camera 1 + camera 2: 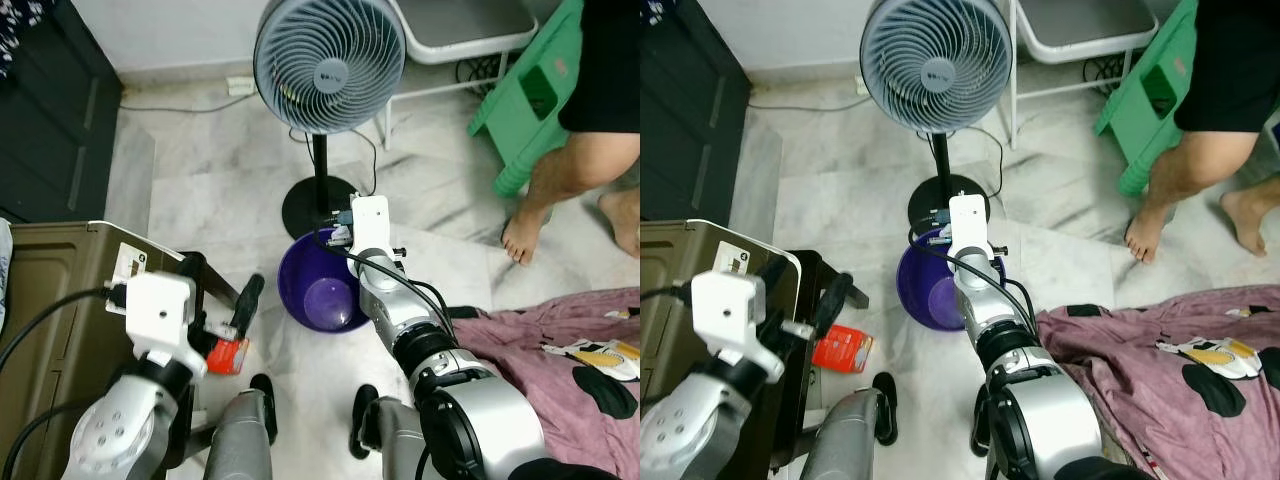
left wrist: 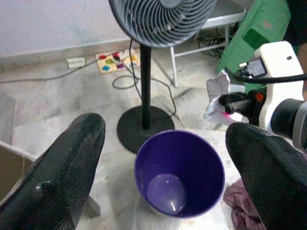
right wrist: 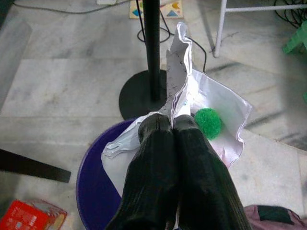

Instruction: Clean up the room

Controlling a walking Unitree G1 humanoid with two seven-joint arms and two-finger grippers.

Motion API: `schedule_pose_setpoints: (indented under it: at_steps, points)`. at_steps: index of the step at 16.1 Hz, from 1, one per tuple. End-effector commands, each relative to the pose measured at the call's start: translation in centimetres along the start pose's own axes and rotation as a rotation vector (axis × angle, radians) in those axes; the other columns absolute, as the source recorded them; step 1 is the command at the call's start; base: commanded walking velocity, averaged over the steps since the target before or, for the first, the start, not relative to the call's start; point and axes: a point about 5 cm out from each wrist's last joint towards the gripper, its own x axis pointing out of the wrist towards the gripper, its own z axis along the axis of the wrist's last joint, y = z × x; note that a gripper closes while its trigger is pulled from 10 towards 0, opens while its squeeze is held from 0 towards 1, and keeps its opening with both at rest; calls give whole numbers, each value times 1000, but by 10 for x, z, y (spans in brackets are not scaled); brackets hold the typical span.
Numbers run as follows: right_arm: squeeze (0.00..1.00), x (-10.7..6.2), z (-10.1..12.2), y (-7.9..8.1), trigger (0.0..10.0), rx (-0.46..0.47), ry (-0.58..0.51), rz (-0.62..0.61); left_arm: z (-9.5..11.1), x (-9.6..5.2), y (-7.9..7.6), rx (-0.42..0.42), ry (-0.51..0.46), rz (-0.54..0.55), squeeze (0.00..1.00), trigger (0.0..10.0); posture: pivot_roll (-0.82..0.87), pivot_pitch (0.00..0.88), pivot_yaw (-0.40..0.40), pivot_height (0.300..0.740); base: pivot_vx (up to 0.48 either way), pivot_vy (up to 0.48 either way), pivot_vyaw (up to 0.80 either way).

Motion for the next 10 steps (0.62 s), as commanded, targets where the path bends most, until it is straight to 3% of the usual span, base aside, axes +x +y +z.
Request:
schedule_pose_setpoints:
  at_steps: [1,10]
  points:
    - [0,-1,-3,5,10000,-1,10,7,0,-6,0,4,19,10,0,10000,292,393,53,740,0,0,0]
    - [0,0,-4,-2,10000,11,-5,-41,-2,-22,-6,-23,77,18,0,10000,311,453,80,740,0,0,0]
